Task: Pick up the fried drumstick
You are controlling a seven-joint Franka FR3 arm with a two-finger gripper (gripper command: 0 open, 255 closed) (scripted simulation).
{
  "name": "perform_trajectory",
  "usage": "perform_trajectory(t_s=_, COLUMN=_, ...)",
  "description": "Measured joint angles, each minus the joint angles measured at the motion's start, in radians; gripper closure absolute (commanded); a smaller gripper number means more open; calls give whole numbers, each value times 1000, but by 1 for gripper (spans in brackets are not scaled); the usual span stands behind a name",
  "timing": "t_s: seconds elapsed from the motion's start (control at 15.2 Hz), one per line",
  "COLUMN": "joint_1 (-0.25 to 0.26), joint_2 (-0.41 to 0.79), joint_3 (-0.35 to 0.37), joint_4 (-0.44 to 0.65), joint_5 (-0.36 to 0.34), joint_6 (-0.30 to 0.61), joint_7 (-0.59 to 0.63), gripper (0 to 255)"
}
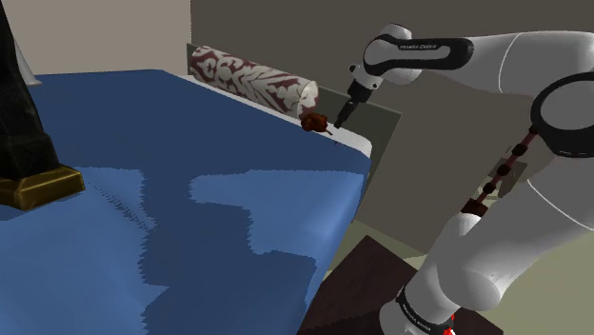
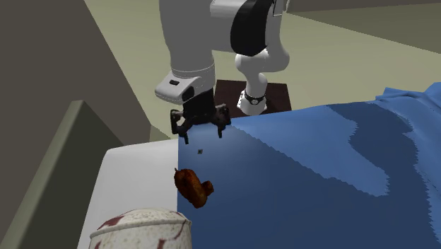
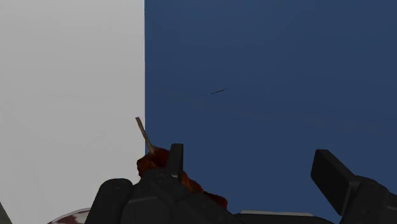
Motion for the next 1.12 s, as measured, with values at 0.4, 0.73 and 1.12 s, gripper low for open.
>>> perform_trajectory(t_s=0.4, joint_1=9, joint_2=285, joint_3=-97, joint_4=262, joint_5=228, joint_6=-24, joint_7=-301, gripper=0)
perform_trajectory(t_s=0.73, joint_1=-11, joint_2=363, joint_3=-100, joint_4=311, joint_5=300, joint_6=-16, joint_7=-387, gripper=0)
perform_trajectory(t_s=1.12, joint_1=-11, joint_2=374, joint_3=-98, joint_4=263, joint_5=316, joint_6=39, joint_7=-408, gripper=255)
